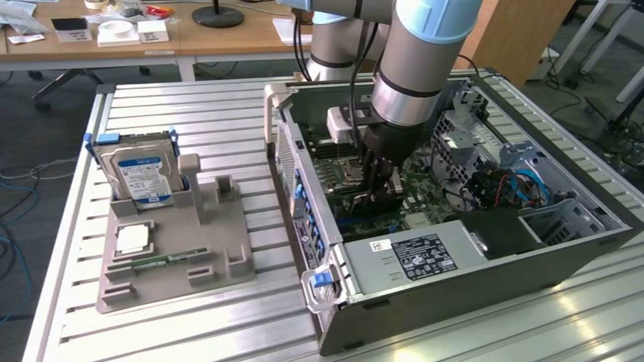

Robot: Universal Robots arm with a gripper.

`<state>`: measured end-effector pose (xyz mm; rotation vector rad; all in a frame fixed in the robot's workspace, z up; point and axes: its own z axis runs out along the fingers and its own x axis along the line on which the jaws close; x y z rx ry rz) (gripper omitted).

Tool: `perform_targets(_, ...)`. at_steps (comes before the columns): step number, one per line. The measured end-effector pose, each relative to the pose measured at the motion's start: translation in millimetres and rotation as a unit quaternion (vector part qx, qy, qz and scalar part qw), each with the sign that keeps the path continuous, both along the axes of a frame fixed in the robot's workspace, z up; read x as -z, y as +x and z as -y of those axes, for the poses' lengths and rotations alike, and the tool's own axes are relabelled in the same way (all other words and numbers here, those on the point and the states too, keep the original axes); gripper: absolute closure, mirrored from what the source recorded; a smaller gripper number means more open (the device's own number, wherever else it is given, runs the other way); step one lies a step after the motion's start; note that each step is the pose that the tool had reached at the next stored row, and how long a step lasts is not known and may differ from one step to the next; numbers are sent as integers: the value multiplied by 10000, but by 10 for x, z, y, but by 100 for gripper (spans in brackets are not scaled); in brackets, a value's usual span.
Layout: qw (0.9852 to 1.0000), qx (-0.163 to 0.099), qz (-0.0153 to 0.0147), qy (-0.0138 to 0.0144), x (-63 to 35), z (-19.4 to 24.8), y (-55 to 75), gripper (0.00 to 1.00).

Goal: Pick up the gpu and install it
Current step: 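Insert the gpu into the slot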

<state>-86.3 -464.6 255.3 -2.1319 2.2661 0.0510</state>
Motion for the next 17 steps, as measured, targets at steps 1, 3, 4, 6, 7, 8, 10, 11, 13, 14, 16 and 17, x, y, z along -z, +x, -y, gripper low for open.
perform_targets(1, 10000, 0, 0, 0, 0, 0, 0, 66)
perform_targets(3, 10000, 0, 0, 0, 0, -1, 0, 66)
perform_targets(4, 10000, 0, 0, 0, 0, -1, 0, 66)
perform_targets(6, 10000, -1, 0, -3, -1, 0, 0, 67)
perform_targets(7, 10000, 0, 0, 0, 0, 0, 1, 73)
perform_targets(8, 10000, 0, 0, 0, 0, 0, 1, 73)
perform_targets(10, 10000, 0, 0, 0, 0, 0, 1, 73)
perform_targets(11, 10000, 0, 0, 0, 0, -1, 1, 73)
perform_targets(13, 10000, 0, 0, 0, 0, 0, 1, 73)
perform_targets(14, 10000, 0, 0, 0, 0, -1, 1, 73)
perform_targets(16, 10000, 0, 1, 1, 1, 0, 0, 73)
perform_targets(17, 10000, -2, 1, 2, 1, 4, -1, 73)
